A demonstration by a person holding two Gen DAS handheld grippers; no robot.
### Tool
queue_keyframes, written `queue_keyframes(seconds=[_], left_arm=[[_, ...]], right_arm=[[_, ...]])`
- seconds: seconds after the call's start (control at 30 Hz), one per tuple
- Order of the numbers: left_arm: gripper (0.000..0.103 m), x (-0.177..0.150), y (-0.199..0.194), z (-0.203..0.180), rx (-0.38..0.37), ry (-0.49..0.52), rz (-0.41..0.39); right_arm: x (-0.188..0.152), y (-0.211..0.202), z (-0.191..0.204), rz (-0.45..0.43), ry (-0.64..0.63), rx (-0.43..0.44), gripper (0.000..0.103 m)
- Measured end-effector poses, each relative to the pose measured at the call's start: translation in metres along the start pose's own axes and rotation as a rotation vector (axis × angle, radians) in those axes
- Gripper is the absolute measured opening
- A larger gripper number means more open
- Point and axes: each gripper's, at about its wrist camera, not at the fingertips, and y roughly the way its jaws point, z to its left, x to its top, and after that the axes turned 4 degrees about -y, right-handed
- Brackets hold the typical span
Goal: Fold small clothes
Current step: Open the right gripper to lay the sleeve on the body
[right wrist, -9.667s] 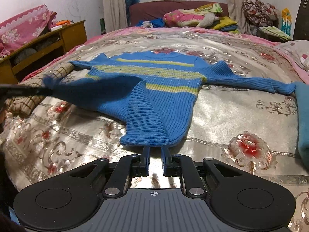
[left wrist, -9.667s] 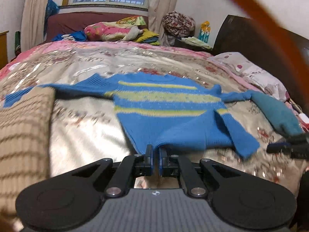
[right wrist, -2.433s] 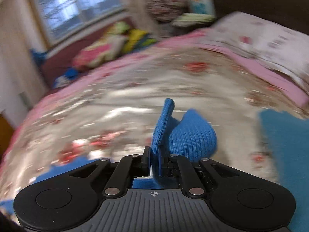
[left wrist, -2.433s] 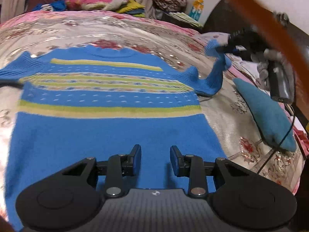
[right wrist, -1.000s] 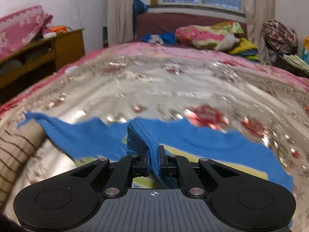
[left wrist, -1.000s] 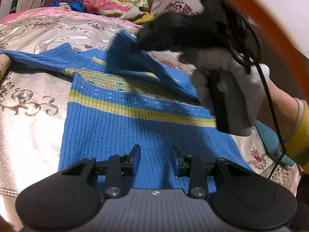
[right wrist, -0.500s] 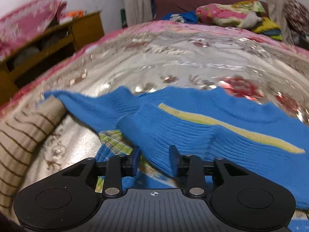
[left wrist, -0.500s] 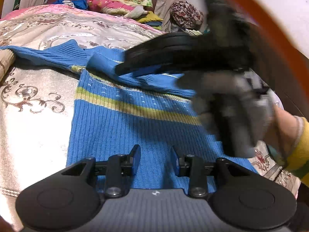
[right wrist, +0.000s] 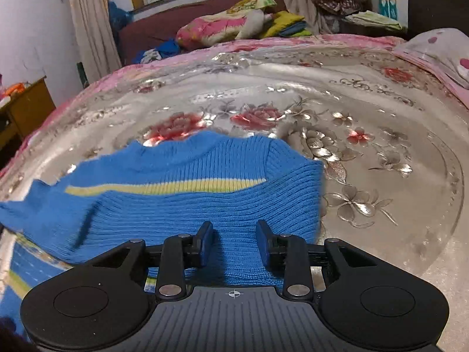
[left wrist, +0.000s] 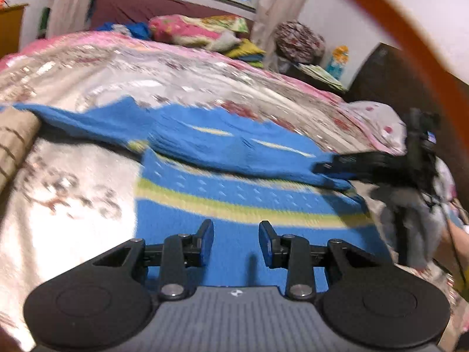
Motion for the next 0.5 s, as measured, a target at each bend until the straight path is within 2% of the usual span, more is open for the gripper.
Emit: queue_keyframes(seconds=[0.13, 0.23, 0.3, 0.5], left_arm=[[0.039, 0.017, 0.004, 0.021, 0.064, -0.076, -0.031], [0.039, 0.028, 0.007, 0.035, 0.139, -0.093, -0.058], [0.039, 0.036, 0.007, 0.046, 0.192, -0.095, -0.073], [0.039, 0.067, -0.014, 0.084, 0.288, -0.160, -0.126]], right_arm=[[-0.003, -0.013, 0.009, -0.039, -0.030, 0.047, 0.032], [-0.010, -0.005, 0.015, 0.017, -0.063, 0.060, 0.033], [-0.011, -0.009, 0.019, -0.010, -0.091, 0.051, 0.033], [-0.014, -0.022, 0.015, -0.020, -0.023, 0.137, 0.033]])
